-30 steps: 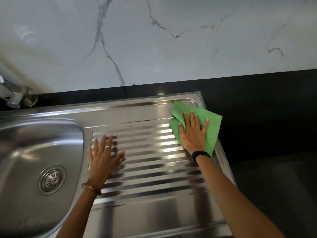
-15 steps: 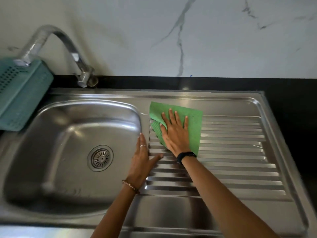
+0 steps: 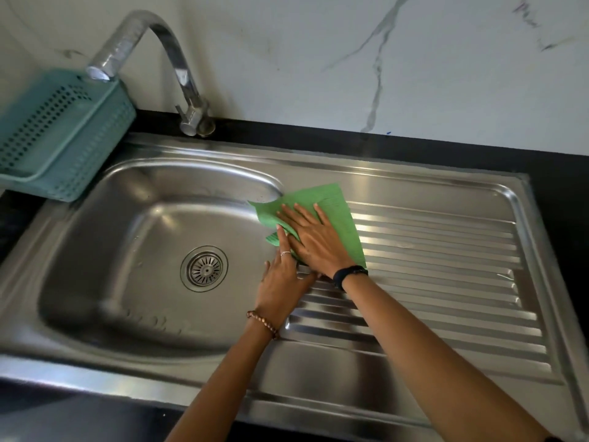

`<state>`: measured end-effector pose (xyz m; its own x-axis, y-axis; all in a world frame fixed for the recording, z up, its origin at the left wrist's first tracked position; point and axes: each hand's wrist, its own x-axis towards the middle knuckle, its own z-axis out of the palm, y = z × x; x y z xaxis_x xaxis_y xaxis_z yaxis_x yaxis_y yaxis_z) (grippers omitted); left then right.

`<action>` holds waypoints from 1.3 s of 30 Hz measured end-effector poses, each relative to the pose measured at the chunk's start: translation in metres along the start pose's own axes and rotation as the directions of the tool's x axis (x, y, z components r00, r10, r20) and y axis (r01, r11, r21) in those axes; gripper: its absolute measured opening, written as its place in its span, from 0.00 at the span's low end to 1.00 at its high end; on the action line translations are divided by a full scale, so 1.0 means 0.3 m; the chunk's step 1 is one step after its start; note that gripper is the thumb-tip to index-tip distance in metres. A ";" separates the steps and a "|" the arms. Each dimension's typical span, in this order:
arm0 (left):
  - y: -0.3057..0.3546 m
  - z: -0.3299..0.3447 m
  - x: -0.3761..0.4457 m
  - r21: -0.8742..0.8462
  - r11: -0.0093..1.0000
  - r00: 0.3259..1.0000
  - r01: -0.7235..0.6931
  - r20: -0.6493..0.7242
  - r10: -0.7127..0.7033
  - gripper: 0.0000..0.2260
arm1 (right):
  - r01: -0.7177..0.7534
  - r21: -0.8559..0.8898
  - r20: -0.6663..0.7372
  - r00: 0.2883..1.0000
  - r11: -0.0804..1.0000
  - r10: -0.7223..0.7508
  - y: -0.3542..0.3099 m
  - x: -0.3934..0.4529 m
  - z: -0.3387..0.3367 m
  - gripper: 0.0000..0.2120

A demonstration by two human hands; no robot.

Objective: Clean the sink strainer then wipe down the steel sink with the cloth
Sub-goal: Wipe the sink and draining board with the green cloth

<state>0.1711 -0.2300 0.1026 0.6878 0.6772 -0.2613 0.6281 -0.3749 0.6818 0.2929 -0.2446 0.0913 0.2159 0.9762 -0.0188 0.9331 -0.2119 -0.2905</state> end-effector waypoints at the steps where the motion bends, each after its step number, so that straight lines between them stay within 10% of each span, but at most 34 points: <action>1: -0.001 0.007 -0.006 0.053 0.999 1.000 -0.007 -0.009 0.008 0.47 | -0.009 0.025 -0.013 1.000 1.000 0.009 0.007 -0.014 -0.004 0.24; 12: 0.253 0.259 -0.082 0.303 0.926 0.974 -0.224 0.085 0.208 0.42 | -0.236 0.115 -0.173 0.952 0.965 0.254 0.351 -0.399 -0.107 0.22; 20: 0.384 0.417 -0.099 0.404 0.901 0.982 -0.161 0.155 0.106 0.45 | -0.444 0.050 -0.268 0.857 0.894 0.441 0.622 -0.687 -0.195 0.21; 39: 0.410 0.399 -0.102 0.468 0.875 0.981 -0.122 0.188 0.037 0.44 | -0.674 0.028 -0.221 0.716 0.739 0.662 0.483 -0.879 -0.135 0.33</action>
<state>0.2709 -0.3725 0.1126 0.7666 0.5320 -0.3597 0.6358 -0.7072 0.3091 0.3829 -0.5345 0.0929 0.8358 0.5490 0.0059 0.5355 -0.8129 -0.2290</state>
